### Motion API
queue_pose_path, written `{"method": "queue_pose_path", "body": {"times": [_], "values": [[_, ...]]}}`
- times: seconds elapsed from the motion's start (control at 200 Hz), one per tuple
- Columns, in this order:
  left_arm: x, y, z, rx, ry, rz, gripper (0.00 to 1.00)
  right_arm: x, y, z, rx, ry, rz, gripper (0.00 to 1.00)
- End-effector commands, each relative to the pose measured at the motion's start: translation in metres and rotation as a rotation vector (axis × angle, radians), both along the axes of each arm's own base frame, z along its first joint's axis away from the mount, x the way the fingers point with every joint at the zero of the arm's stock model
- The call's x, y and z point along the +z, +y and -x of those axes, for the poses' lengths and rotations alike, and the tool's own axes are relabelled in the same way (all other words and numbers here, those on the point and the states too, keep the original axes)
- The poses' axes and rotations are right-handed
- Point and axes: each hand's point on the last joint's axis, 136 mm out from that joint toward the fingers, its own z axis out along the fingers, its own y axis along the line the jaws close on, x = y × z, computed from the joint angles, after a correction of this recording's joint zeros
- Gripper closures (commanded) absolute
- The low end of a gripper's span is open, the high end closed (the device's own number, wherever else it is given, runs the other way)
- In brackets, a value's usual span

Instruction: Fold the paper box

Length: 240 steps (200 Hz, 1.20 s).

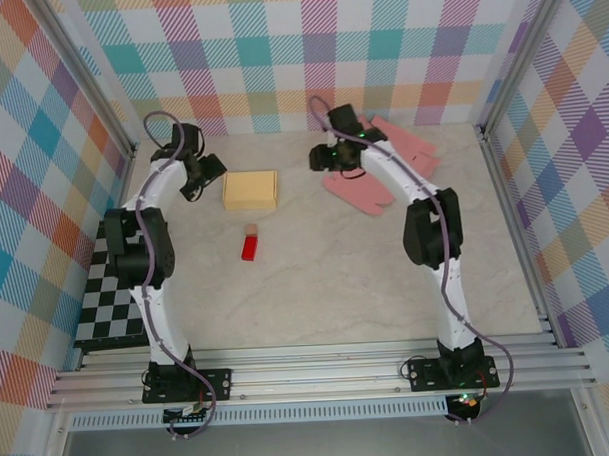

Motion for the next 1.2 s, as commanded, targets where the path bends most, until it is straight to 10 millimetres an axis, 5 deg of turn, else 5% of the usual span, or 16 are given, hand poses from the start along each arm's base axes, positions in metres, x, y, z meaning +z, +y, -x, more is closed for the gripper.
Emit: {"method": "queue_pose_path", "body": {"times": [0.0, 0.11, 0.28, 0.6, 0.925, 1.195], "values": [[0.040, -0.025, 0.017, -0.047, -0.085, 0.036, 0.15, -0.044, -0.061, -0.003, -0.080, 0.084, 0.146, 0.40], [0.045, -0.057, 0.032, -0.119, -0.095, 0.056, 0.15, -0.062, -0.084, -0.007, -0.119, 0.130, 0.173, 0.41], [0.043, -0.096, 0.057, -0.200, -0.095, 0.050, 0.16, -0.093, -0.092, 0.003, -0.105, 0.212, 0.218, 0.41], [0.044, -0.141, 0.098, -0.304, -0.092, 0.020, 0.16, -0.135, -0.104, 0.064, -0.041, 0.386, 0.334, 0.42], [0.037, -0.141, 0.142, -0.310, -0.070, 0.048, 0.16, -0.143, -0.078, 0.179, 0.129, 0.501, 0.328, 0.42], [0.023, -0.154, 0.174, -0.376, -0.054, 0.076, 0.16, -0.126, -0.046, 0.285, 0.206, 0.539, 0.227, 0.43]]}}
